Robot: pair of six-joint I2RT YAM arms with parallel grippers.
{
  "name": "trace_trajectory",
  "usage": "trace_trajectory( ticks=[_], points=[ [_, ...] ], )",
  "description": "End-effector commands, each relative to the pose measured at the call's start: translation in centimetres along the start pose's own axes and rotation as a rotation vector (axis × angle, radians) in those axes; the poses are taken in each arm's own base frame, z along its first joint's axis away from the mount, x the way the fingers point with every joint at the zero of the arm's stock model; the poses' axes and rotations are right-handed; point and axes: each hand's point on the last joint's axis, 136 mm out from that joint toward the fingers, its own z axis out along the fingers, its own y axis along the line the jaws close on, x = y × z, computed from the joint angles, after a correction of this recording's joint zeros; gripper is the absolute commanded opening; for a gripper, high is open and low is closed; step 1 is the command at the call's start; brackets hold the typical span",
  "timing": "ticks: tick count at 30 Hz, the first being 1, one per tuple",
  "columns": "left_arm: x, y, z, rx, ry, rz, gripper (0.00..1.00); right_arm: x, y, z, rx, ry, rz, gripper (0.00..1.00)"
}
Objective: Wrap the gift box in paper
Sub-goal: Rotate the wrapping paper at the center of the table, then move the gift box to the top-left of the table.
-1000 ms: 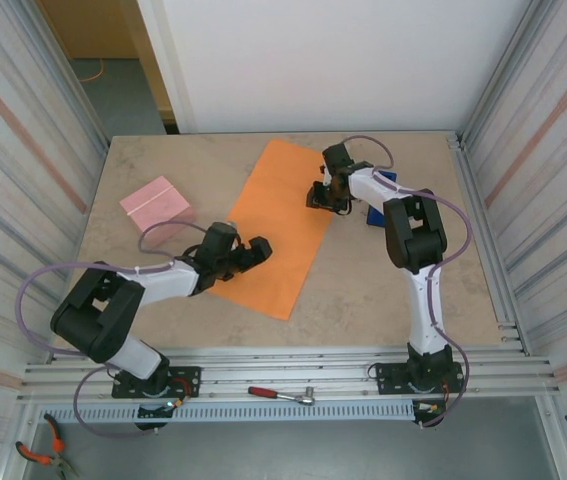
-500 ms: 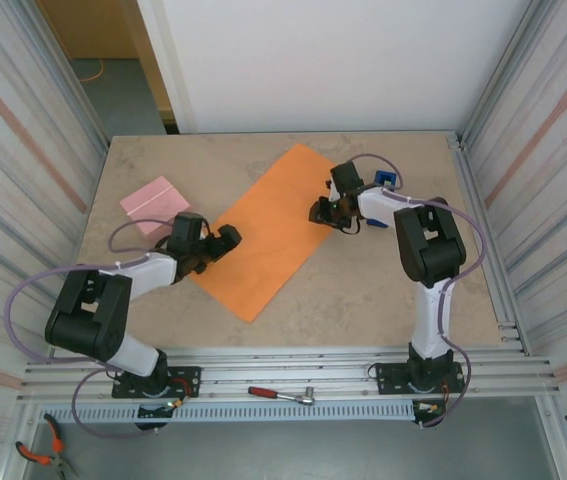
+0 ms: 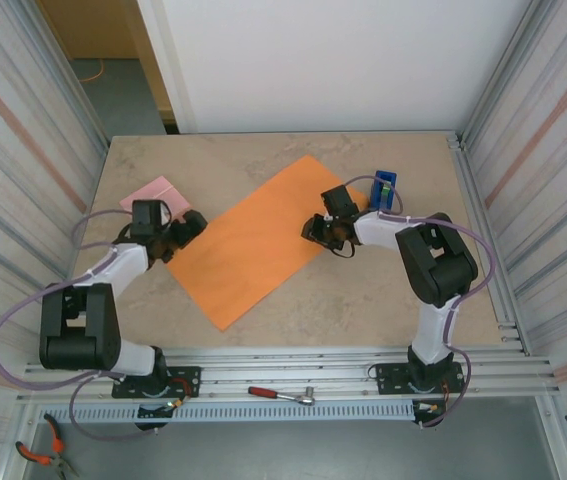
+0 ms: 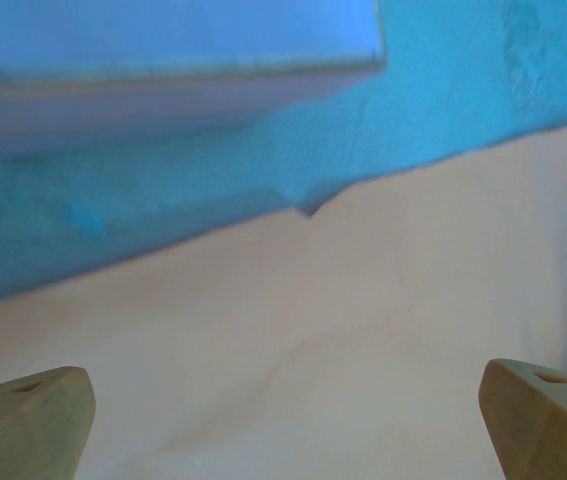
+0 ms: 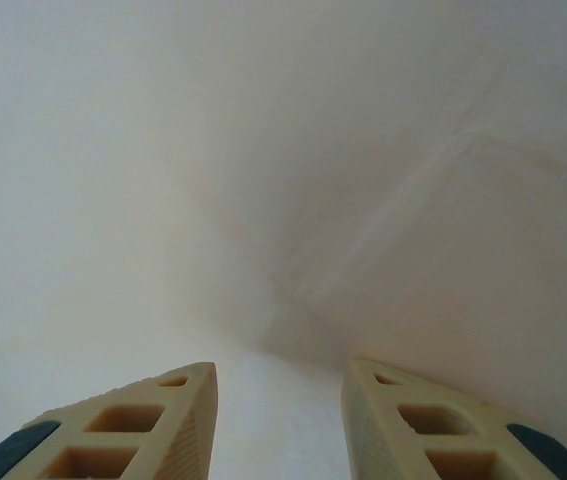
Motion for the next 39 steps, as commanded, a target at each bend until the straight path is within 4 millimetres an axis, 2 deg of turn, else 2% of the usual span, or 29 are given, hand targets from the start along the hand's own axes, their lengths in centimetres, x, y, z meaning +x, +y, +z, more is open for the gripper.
trace_trajectory(
  ticks=[1,5,12,17,20,25,29,32,36,39],
  points=[
    [-1.0,0.2,-0.8,0.007,-0.001,0.008,0.99,4.3,-2.9,0.4,0.119,0.098,0.071,0.38],
    [-2.1,0.7,0.1,-0.014,0.004,0.014,0.99,5.0,-2.4,0.3,0.123,0.090,0.067,0.38],
    [-5.0,1.0,2.3,-0.078,0.013,0.087,0.99,6.9,-4.1,0.5,0.168,0.094,0.097,0.39],
    [-7.8,1.2,3.9,-0.126,0.012,0.138,0.99,8.3,-5.0,0.3,0.181,0.096,0.112,0.38],
    [-9.2,0.8,4.7,-0.131,0.014,0.179,0.99,9.3,-4.7,0.2,0.184,0.103,0.093,0.39],
    [-10.6,-2.0,4.2,-0.033,0.004,0.195,0.98,10.6,-2.5,0.5,0.148,0.120,0.071,0.38],
    [-9.4,-4.5,2.4,0.067,-0.007,0.148,0.97,10.2,0.2,0.0,0.087,0.108,0.057,0.39],
    [-7.1,-5.1,1.0,0.103,0.005,0.090,0.98,8.8,2.1,-0.8,0.051,0.090,0.023,0.40],
    [-2.9,-5.0,-0.6,0.108,0.044,0.043,0.98,6.1,4.3,-2.4,0.019,0.056,-0.040,0.42],
    [0.5,-3.9,-1.5,0.091,0.065,-0.006,0.98,3.9,4.5,-3.0,0.015,0.037,-0.061,0.42]
  ],
)
